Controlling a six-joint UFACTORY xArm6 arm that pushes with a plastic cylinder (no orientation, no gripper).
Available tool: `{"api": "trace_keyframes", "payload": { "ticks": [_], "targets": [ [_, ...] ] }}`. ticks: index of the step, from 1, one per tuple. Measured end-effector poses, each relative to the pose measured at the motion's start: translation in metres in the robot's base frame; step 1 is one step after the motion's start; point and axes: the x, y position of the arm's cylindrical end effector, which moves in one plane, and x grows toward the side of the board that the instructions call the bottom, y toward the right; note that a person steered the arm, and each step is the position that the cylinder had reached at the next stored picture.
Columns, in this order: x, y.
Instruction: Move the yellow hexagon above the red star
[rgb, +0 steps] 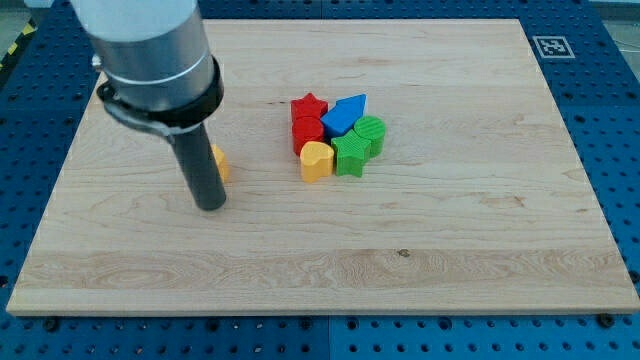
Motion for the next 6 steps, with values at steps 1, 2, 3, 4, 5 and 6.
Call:
{"api": "trace_keyframes", "payload": {
  "ticks": [1, 2, 3, 4, 5, 6],
  "targets": [
    [-0.061, 0.000],
    [-0.109, 0.000],
    [-0.092, 0.000],
    [-0.071, -0.006],
    [-0.090, -0.044],
    [-0.138, -0.041]
  ]
}}
